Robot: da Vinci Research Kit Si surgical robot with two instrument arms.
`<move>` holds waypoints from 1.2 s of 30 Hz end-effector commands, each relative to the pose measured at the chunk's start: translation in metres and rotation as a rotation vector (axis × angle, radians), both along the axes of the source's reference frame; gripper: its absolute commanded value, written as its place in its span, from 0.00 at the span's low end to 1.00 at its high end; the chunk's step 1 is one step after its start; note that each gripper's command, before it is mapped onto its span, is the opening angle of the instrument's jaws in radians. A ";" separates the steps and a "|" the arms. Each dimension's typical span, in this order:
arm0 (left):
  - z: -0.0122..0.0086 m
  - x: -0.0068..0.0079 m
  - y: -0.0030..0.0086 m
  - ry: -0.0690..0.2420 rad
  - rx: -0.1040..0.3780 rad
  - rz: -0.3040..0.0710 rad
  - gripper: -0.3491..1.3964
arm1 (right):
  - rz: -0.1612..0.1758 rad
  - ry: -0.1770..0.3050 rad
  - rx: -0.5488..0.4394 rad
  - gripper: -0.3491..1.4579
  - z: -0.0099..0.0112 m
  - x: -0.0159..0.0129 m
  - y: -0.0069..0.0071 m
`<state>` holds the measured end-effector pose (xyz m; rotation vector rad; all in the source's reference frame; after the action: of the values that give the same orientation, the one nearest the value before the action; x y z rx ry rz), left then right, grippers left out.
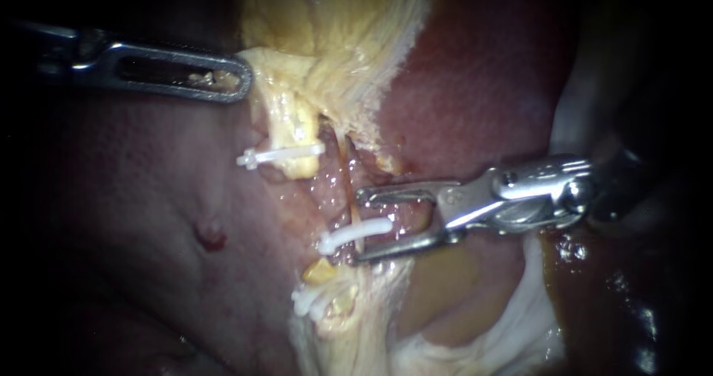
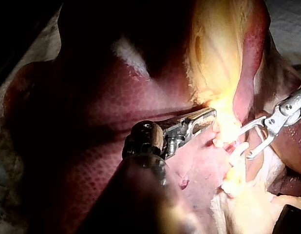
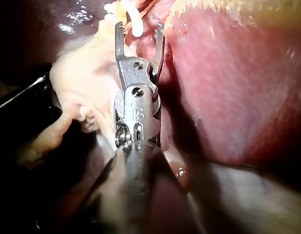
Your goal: Going back first clip right tube
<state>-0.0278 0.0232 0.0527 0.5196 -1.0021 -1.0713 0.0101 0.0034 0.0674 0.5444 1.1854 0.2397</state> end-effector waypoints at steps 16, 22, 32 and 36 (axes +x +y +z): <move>0.0004 -0.0004 -0.0003 0.001 -0.002 -0.001 0.00 | 0.000 0.011 -0.090 0.47 -0.0046 -0.0062 0.0026; 0.0021 -0.0026 -0.0015 -0.009 -0.004 0.015 0.00 | 0.000 0.011 -0.091 0.47 -0.0046 -0.0062 0.0025; 0.0064 -0.0071 -0.0021 0.000 0.007 0.052 0.00 | -0.001 0.011 -0.091 0.47 -0.0047 -0.0063 0.0025; 0.0072 -0.0076 -0.0022 0.007 0.007 0.058 0.00 | -0.001 0.011 -0.091 0.47 -0.0048 -0.0062 0.0025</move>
<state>-0.0355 0.0210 0.0600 0.5473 -0.9711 -1.0250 0.0038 0.0059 0.0627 0.4672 1.2007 0.1819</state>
